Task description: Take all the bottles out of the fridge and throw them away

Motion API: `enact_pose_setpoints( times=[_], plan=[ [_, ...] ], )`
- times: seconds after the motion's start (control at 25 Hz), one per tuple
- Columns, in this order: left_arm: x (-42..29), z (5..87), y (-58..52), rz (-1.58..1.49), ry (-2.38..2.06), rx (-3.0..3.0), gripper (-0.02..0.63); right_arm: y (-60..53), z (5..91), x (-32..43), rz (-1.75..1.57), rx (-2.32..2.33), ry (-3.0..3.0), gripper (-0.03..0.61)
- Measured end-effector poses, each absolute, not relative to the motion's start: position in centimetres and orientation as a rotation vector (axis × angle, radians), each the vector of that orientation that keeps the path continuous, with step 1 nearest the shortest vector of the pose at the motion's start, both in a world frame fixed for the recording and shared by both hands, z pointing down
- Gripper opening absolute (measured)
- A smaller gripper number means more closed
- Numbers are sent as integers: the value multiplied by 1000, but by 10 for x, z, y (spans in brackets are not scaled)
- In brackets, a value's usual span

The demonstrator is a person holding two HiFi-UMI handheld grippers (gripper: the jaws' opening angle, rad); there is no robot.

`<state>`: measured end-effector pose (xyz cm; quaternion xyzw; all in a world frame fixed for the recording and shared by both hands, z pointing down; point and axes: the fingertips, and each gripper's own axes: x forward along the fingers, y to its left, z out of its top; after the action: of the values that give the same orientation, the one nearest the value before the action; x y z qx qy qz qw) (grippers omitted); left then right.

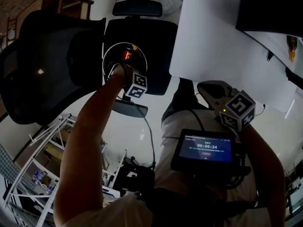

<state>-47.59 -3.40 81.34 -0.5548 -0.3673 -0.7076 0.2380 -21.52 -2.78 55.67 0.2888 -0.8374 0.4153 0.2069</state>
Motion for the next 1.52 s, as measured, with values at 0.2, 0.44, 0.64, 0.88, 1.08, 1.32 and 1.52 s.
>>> enact_pose_setpoints(
  times=[0.2, 0.44, 0.64, 0.88, 1.08, 1.32, 1.52],
  plan=[
    [-484, 824, -27, -1943, -1031, -1460, 185, -25, 561, -211, 1153, 833, -2320, 2],
    [-495, 812, -38, -2048, -967, -1435, 284, -28, 564, -213, 1135, 815, -2345, 2],
    [-473, 778, -47, -2065, -738, -1655, 285, -30, 564, -215, 1111, 770, -2369, 2],
    [-426, 707, -73, -2030, -5, -2401, 224, -39, 560, -224, 1082, 728, -2422, 2],
    [-402, 611, -88, -1488, 798, -2947, 85, -43, 540, -240, 1006, 686, -2460, 2],
    [-403, 531, -92, -794, 1389, -3176, 44, -56, 513, -259, 916, 634, -2542, 2],
    [-391, 483, -94, -433, 1474, -3160, 17, -69, 496, -265, 846, 621, -2599, 2]
  ],
)
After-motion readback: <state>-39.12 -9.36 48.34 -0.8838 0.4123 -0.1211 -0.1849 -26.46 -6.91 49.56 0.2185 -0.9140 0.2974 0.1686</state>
